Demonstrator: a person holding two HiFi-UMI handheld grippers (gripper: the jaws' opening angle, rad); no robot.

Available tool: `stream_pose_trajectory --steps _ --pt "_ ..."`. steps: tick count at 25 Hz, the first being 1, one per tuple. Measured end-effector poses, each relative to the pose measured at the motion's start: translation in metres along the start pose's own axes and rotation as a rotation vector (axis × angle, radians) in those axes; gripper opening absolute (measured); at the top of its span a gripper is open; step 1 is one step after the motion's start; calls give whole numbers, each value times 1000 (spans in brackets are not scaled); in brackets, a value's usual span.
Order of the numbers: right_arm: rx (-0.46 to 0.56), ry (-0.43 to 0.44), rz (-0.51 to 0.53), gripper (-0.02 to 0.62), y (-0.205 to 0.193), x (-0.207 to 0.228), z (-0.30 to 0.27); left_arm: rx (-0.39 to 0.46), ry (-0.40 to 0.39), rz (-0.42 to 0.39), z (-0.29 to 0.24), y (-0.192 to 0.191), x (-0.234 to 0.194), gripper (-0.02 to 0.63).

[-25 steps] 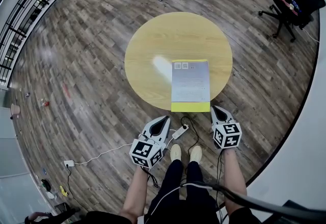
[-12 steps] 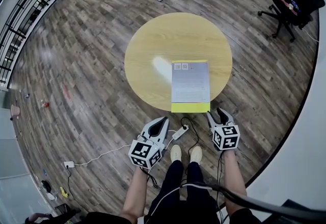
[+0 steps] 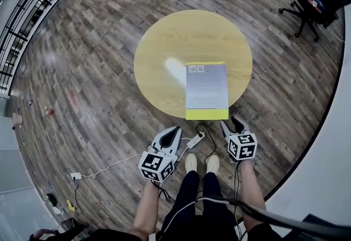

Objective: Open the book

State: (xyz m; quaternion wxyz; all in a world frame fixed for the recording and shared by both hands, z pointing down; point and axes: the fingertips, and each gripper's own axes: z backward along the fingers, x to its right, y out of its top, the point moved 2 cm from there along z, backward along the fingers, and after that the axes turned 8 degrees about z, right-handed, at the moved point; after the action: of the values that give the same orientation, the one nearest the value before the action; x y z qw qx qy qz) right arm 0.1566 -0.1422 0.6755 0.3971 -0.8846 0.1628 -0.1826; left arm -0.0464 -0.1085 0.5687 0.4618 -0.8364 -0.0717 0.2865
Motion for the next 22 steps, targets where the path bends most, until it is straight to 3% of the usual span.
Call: stream_pose_trajectory --steps 13,15,22 --pt "-21 -34 33 170 1 -4 -5 1 19 11 5 0 -10 -2" --pt "-30 -58 39 114 1 -1 -5 -1 21 15 6 -1 -11 -2" --pt "-6 -87 48 29 6 -1 -2 -1 23 21 7 -5 -12 -2"
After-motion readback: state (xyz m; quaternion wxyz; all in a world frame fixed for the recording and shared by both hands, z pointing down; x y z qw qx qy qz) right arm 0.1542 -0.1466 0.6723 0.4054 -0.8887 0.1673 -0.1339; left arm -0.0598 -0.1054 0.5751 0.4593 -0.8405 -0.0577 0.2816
